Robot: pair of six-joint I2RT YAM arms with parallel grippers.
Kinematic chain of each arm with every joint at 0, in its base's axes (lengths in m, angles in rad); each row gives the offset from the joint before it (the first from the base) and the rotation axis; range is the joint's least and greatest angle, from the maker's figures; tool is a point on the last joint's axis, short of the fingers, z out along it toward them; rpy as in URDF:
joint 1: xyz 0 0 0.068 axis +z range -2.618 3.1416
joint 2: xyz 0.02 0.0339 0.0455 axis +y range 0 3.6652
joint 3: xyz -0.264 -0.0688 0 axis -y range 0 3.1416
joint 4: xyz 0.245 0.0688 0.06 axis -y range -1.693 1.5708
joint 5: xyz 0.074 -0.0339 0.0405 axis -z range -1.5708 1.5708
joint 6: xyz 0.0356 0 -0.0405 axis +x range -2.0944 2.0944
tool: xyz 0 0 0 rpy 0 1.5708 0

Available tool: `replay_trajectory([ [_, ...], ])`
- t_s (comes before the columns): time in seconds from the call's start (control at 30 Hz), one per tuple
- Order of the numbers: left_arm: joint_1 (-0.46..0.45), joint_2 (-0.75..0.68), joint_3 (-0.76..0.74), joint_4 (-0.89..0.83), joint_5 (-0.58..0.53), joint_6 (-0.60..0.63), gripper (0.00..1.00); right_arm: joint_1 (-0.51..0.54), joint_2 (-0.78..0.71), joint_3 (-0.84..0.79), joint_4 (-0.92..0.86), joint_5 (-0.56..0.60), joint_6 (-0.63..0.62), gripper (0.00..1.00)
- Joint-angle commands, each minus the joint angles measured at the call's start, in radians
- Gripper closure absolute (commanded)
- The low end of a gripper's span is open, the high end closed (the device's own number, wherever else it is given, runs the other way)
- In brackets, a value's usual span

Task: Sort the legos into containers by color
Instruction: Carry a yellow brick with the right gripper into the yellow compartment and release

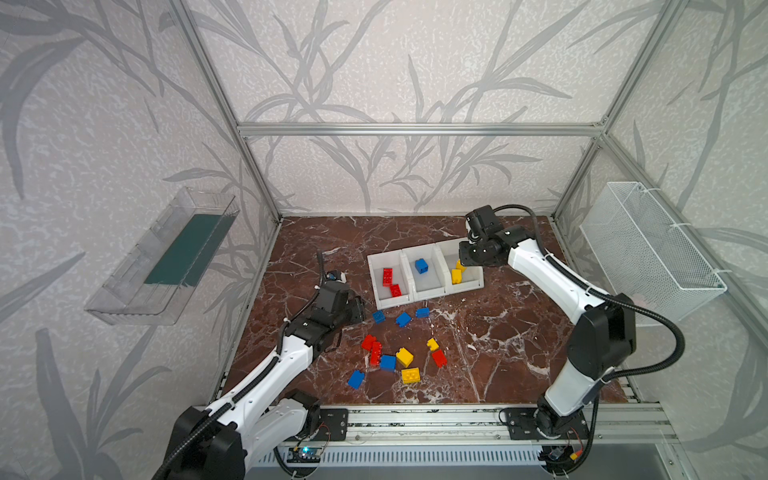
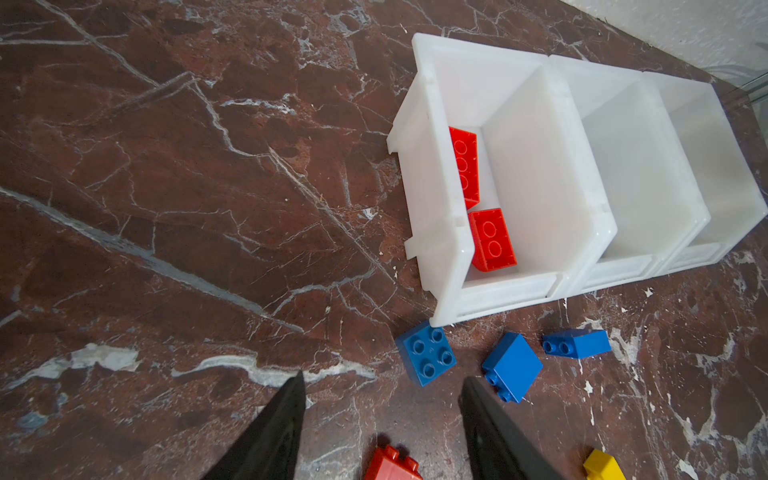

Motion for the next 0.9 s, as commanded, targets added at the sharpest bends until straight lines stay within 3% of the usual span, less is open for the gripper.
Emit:
replay_trajectory([
  [0.0, 0.006, -0.029, -0.026, -0.009, 0.01, -0.029, 0.38, -0.028, 0.085, 0.057, -0.039, -0.009, -0.026, 0.71],
  [0.3, 0.004, -0.052, -0.059, 0.008, 0.08, -0.038, 0.38, -0.04, 0.214, 0.152, -0.086, -0.009, -0.046, 0.67],
  [0.43, 0.004, -0.053, -0.07, 0.02, 0.1, -0.039, 0.38, -0.04, 0.219, 0.165, -0.097, -0.013, -0.036, 0.48],
  [0.57, 0.003, -0.063, -0.07, 0.011, 0.101, -0.025, 0.38, -0.04, 0.197, 0.17, -0.104, -0.021, -0.031, 0.39],
  [0.87, 0.001, -0.061, -0.08, 0.025, 0.134, -0.024, 0.38, -0.038, 0.081, 0.1, -0.083, -0.062, -0.014, 0.37],
])
